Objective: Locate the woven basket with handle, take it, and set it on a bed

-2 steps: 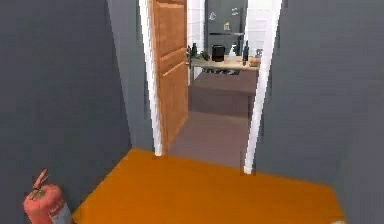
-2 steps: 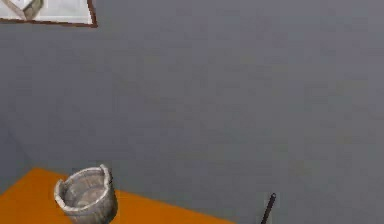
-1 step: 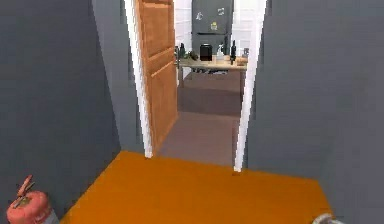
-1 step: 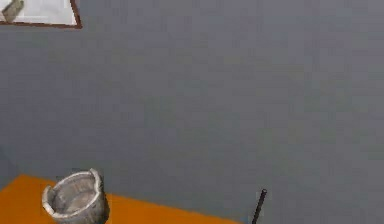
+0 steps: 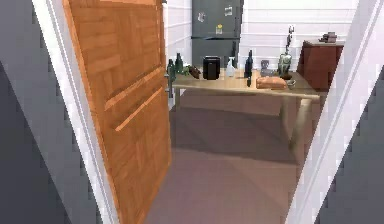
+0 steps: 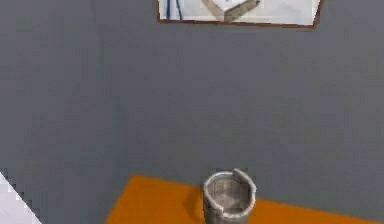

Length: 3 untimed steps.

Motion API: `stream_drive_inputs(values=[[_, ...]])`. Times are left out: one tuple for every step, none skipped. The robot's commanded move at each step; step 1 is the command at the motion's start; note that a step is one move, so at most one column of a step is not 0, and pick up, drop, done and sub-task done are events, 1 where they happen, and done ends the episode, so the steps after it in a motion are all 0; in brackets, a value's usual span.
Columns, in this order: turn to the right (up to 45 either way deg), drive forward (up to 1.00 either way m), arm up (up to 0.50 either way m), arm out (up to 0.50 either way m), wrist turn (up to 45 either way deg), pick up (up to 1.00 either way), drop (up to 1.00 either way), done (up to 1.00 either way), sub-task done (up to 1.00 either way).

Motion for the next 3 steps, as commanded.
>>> stream_drive_inputs(values=[[0.0, 0.45, 0.00, 0.00, 0.0, 0.00, 0.00, 0.00, 0.00], [12.0, 0.00, 0.00, 0.00, 0.0, 0.00, 0.00, 0.00, 0.00], [0.0, 0.45, 0.00, 0.00, 0.0, 0.00, 0.00, 0.00, 0.00]])
